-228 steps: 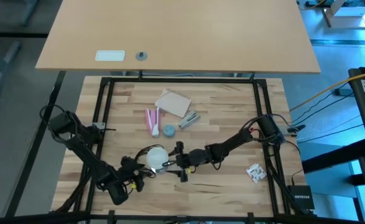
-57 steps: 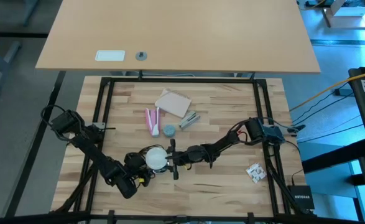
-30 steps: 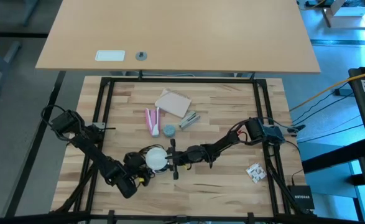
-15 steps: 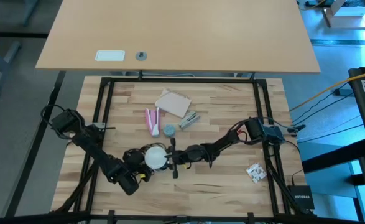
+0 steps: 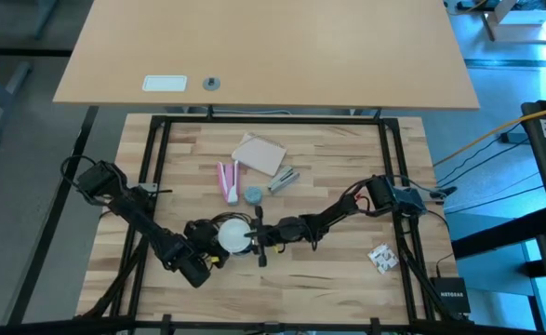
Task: Screw lightbulb
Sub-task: Insert the lightbulb into the lamp
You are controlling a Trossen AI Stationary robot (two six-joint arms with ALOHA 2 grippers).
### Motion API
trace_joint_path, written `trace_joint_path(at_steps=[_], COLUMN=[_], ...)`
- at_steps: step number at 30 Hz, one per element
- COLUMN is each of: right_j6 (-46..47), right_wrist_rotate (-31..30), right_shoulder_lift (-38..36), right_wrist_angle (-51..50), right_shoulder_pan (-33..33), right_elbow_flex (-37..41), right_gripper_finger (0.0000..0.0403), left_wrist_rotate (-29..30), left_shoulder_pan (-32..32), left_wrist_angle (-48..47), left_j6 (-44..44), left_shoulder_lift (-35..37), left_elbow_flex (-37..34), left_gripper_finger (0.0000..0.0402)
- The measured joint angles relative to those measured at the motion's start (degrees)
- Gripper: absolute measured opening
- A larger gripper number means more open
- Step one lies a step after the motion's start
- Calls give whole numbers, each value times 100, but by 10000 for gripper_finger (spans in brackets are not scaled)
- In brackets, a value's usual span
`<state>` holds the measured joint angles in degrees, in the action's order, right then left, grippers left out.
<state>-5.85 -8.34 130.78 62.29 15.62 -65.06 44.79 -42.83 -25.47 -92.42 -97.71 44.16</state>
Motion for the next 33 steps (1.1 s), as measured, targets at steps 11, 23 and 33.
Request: trace_joint_path(at_steps=[11, 23, 33], right_j6=[124, 107, 105], right_wrist_rotate=[-47, 106, 138], right_shoulder_lift=[0, 0, 0], right_wrist_angle=[-33, -31, -33], right_shoulder_pan=[-33, -26, -26], right_elbow_flex=[0, 0, 0], right_gripper_finger=[185, 185, 185], left_wrist_rotate=[-13, -32, -32], left_shoulder_pan=[-250, -256, -256], left_wrist_angle=[82, 114, 116], left_j6=[-110, -212, -212], left_shoulder_lift=[11, 13, 17], left_elbow_flex=[-2, -2, 4], left_gripper_finger=[221, 221, 221])
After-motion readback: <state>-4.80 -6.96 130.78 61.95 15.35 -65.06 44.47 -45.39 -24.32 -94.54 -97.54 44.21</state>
